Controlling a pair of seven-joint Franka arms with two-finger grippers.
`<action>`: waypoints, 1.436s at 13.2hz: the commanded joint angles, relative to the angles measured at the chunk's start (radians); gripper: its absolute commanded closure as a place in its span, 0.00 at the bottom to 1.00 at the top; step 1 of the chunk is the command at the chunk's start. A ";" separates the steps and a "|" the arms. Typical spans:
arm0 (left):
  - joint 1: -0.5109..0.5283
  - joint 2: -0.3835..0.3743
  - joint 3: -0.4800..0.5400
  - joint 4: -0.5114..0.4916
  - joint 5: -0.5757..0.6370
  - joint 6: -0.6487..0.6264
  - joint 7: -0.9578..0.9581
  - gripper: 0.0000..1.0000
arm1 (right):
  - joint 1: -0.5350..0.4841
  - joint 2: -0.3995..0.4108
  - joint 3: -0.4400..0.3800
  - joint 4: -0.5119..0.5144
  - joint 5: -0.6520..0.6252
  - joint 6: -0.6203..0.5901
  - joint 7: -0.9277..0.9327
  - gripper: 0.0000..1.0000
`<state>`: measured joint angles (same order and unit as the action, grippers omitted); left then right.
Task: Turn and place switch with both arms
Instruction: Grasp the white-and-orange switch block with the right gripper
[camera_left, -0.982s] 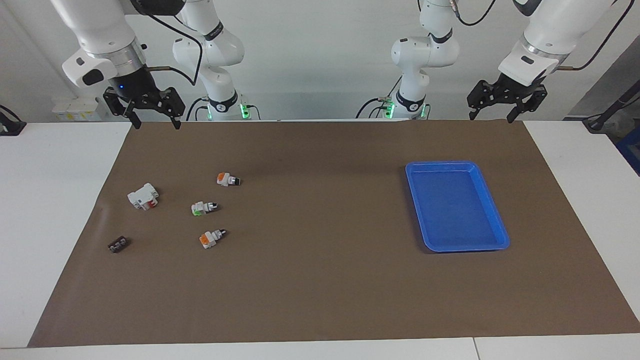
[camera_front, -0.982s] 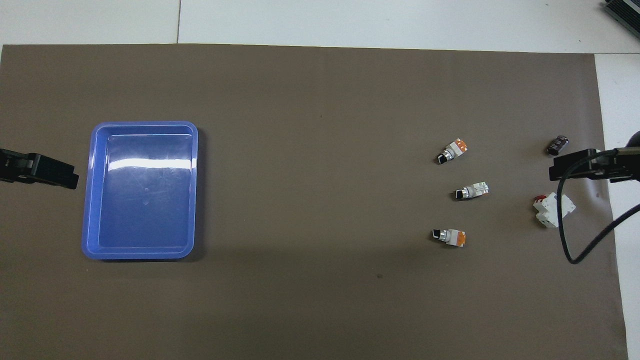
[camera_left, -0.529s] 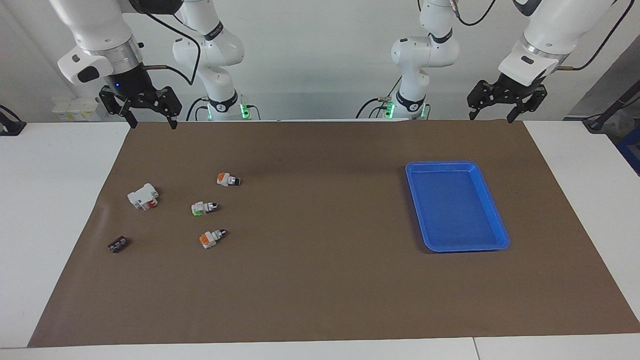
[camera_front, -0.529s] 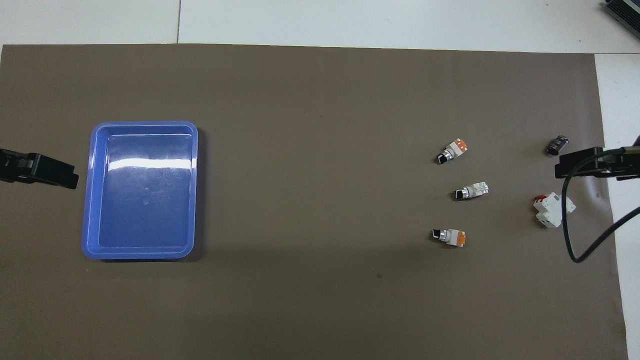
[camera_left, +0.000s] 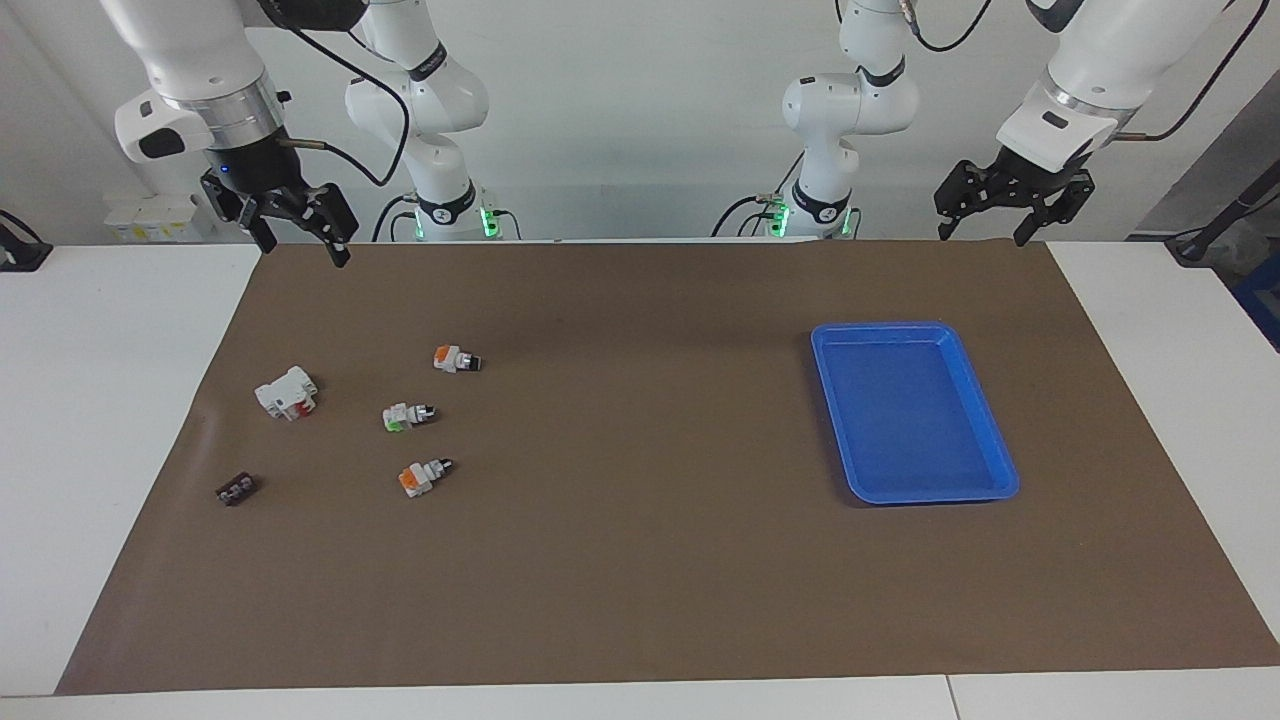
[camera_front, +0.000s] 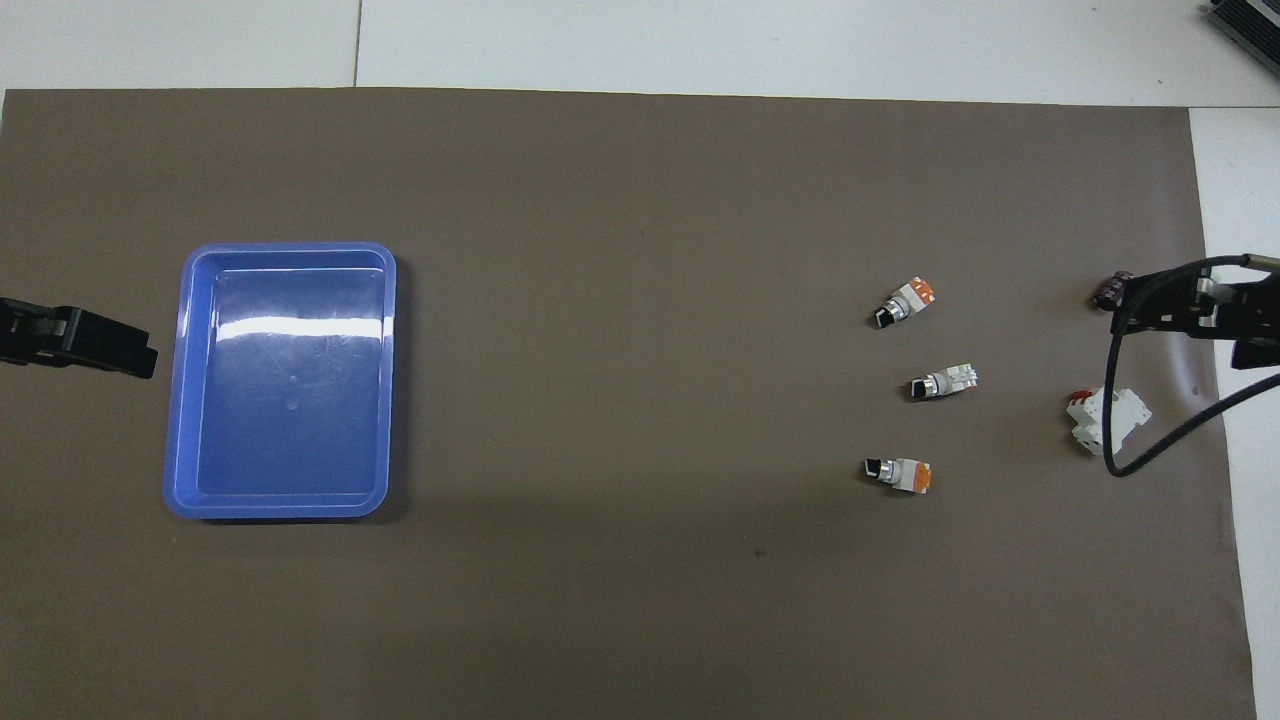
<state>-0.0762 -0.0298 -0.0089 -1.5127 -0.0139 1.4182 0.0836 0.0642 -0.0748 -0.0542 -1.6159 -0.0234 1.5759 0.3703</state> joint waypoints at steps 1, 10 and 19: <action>-0.008 -0.029 0.007 -0.030 0.002 -0.002 -0.007 0.00 | 0.012 -0.023 0.007 -0.035 -0.020 0.023 0.167 0.00; -0.007 -0.029 0.007 -0.030 0.002 0.001 -0.008 0.00 | 0.040 -0.114 0.010 -0.504 0.003 0.326 0.655 0.00; -0.007 -0.029 0.007 -0.030 0.002 -0.001 -0.008 0.00 | 0.028 -0.063 0.010 -0.779 0.227 0.556 1.151 0.00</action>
<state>-0.0762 -0.0299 -0.0089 -1.5128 -0.0139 1.4182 0.0836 0.1084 -0.1321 -0.0493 -2.3401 0.1568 2.0745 1.4725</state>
